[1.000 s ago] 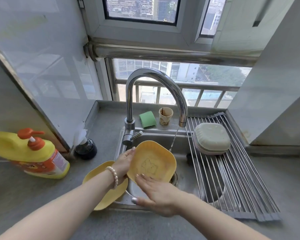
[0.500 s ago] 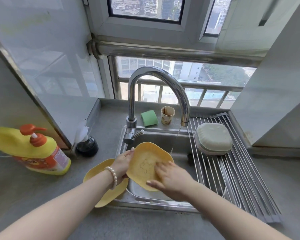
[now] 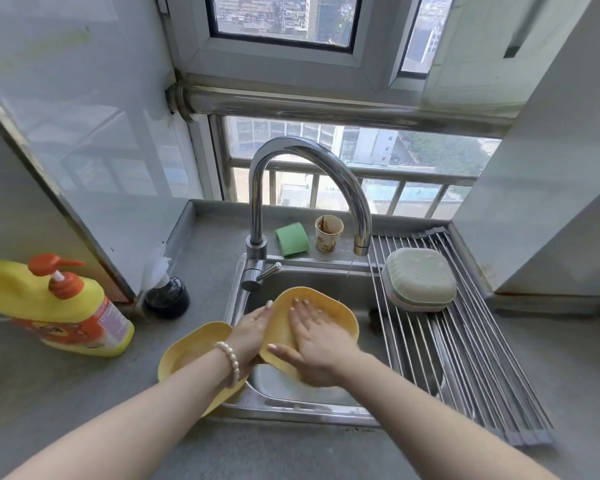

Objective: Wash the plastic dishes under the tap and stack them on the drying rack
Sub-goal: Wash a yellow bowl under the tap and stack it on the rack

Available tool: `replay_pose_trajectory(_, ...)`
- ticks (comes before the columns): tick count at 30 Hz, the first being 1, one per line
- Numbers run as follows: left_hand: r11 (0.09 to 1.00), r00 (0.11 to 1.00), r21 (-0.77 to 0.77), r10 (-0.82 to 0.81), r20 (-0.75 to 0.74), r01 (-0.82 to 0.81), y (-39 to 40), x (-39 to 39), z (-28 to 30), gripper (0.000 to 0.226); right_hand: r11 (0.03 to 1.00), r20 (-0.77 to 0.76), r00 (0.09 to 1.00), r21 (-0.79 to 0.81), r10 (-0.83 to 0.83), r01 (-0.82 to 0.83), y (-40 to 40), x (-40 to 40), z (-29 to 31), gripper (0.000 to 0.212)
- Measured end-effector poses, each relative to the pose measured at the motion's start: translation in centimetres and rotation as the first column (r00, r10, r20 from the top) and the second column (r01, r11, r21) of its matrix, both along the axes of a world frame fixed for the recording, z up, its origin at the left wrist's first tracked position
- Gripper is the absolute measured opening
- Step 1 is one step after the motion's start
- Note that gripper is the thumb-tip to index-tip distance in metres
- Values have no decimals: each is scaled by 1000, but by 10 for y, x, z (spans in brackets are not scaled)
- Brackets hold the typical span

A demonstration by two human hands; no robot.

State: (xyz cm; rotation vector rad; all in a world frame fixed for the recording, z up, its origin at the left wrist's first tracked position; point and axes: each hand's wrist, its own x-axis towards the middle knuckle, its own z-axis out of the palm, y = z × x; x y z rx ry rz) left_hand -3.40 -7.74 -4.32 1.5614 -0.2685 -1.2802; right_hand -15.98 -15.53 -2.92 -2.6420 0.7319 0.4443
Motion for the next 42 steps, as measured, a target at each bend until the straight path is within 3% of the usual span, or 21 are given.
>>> replay_pose_trajectory(2,998,998,-53,43,-54,-46,-4,-2,4,33,989,78,997,146,4,-15,17,14,1,107)
replay_pose_trajectory(4,996,998,-57,70,11,-69,-4,1,9,28,959,126,990,267,67,-99,36,15,6,89)
replay_pose_trajectory(6,998,996,-42,58,63,-55,-3,4,12,26,930,154,979,321,137,-181,45,3,14,84)
replay_pose_trajectory(8,999,993,-17,47,109,-46,-4,7,11,26,936,166,969,273,181,-222,41,-14,15,80)
replay_pose_trajectory(11,998,969,28,50,241,-58,-2,15,13,29,963,167,956,80,241,-257,23,-35,6,52)
replay_pose_trajectory(14,995,939,97,-49,341,17,-2,22,9,32,960,345,896,-81,280,-269,4,-49,-4,24)
replay_pose_trajectory(16,990,938,139,-78,338,32,-2,23,7,28,964,498,827,-182,259,-193,-12,-55,-13,38)
replay_pose_trajectory(19,980,969,197,-69,239,21,-4,22,6,24,994,627,774,-98,91,-37,-25,-55,-15,59)
replay_pose_trajectory(21,974,993,225,-18,120,-10,-2,18,6,23,998,734,676,59,-67,35,-23,-51,-16,58)
replay_pose_trajectory(24,986,983,169,35,-183,-4,2,15,6,34,962,823,498,230,-274,150,-14,-39,-11,64)
replay_pose_trajectory(28,989,915,-66,95,-392,-131,8,3,11,46,767,691,332,572,-642,292,-12,-17,4,60)
replay_pose_trajectory(32,941,894,-216,150,-423,-260,8,-7,7,76,619,575,248,649,-780,443,-26,16,14,52)
replay_pose_trajectory(35,925,857,-199,198,-475,-323,8,-12,11,69,634,569,335,478,-751,608,-28,38,18,42)
replay_pose_trajectory(38,899,789,-150,269,-552,-411,4,-9,19,59,751,644,512,152,-569,643,-11,54,17,64)
replay_pose_trajectory(40,893,753,-146,260,-604,-426,-1,-7,21,56,870,650,664,-9,-370,493,6,59,11,81)
replay_pose_trajectory(42,872,732,-181,250,-634,-455,-2,-5,21,51,979,586,806,-98,-86,176,25,55,2,83)
